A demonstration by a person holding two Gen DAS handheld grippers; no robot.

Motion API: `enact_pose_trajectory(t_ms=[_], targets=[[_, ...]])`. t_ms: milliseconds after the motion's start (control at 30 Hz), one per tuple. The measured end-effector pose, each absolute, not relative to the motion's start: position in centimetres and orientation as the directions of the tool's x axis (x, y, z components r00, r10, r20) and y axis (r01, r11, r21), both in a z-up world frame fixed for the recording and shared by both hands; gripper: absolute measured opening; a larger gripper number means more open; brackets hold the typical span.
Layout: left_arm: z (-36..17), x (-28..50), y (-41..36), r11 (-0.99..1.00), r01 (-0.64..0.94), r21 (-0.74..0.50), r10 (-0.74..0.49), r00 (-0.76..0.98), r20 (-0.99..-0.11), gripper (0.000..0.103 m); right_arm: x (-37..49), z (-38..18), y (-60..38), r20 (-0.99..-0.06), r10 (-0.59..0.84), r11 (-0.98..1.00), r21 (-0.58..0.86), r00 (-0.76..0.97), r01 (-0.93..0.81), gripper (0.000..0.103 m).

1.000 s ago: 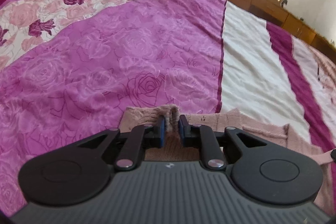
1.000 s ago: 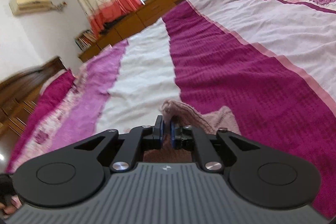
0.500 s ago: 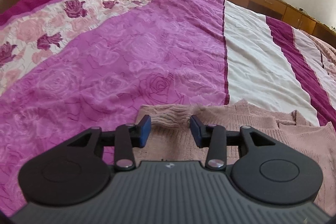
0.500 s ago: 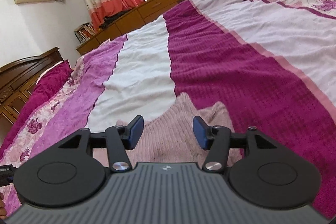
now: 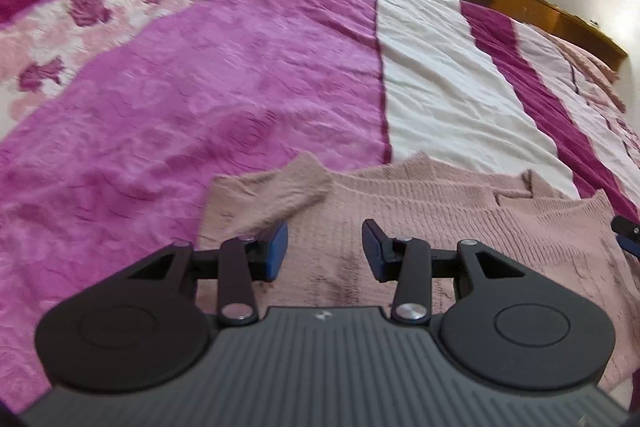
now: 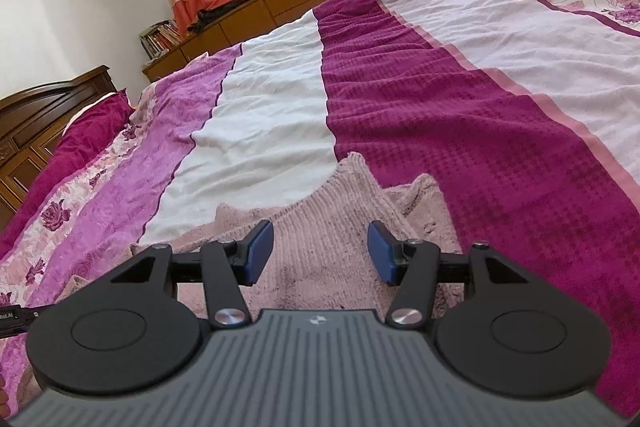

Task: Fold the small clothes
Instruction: 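Lay the edge down and open both tools, then pull both open tools back from the folded pink cardigan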

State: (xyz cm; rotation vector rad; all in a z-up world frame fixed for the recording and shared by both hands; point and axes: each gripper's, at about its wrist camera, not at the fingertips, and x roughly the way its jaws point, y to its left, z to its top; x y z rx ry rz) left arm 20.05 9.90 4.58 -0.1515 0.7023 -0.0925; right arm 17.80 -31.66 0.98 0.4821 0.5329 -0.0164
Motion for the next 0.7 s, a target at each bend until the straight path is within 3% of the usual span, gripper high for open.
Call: enact_pose_trajectory(t_ms=[267, 700], targets=[[3.7, 22.0, 10.6, 0.995, 0.007, -0.103, -0.069, 0.787, -0.612, 0.043, 18.2, 0.7, -31.7, -0.505, 0.105, 0.891, 0.43, 0.857, 0.145, 0.06], [2.7, 22.9, 11.5, 0.993, -0.05, -0.106, -0.029, 0.771, -0.636, 0.043, 18.6, 0.4, -31.5, -0.52, 0.103, 0.899, 0.413, 0.848, 0.145, 0.06]])
